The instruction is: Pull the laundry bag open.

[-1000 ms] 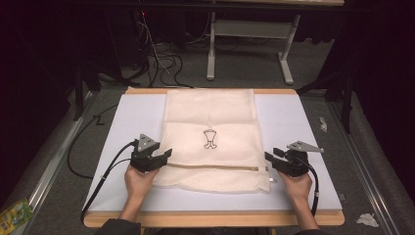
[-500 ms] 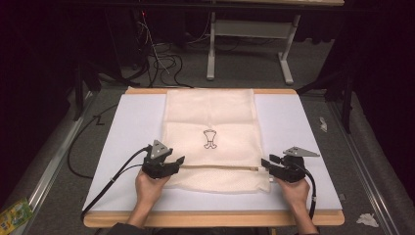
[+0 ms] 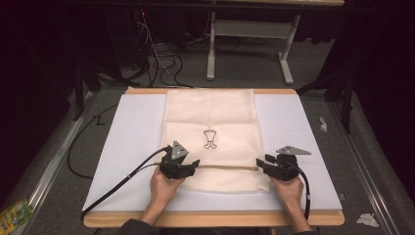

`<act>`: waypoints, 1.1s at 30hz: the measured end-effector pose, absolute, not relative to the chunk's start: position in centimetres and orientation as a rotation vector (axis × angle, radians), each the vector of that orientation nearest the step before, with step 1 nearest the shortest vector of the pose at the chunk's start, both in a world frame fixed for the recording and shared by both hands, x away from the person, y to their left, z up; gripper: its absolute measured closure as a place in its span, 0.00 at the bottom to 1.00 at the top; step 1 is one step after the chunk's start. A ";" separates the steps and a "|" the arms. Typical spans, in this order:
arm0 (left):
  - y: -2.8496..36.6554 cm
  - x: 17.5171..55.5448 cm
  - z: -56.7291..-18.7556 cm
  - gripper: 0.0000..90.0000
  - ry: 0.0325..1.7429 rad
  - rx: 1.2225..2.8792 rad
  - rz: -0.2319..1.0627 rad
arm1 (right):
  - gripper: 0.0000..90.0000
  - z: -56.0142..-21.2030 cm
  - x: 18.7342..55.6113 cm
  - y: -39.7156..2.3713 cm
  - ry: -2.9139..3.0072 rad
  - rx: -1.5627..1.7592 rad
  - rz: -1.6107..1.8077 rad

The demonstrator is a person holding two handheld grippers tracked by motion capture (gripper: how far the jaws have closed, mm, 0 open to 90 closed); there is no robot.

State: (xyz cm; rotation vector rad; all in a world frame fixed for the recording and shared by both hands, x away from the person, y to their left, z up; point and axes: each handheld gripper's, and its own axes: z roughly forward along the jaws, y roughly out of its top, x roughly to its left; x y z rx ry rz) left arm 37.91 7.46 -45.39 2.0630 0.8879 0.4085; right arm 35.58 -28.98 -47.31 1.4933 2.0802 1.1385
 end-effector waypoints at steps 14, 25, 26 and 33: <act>4.7 37.7 -44.6 0.47 0.813 2.094 0.386 | 0.59 -47.9 36.5 -28.7 2.116 1.529 1.078; 1.4 37.7 -44.8 0.47 0.744 2.126 0.339 | 0.85 -47.5 36.7 -28.1 2.198 1.459 0.999; 1.0 37.6 -44.9 0.47 0.739 2.132 0.327 | 0.90 -47.5 36.8 -28.1 2.209 1.454 1.006; -1.9 37.3 -45.2 0.48 0.667 2.176 0.286 | 0.97 -47.4 36.6 -28.5 2.224 1.425 1.068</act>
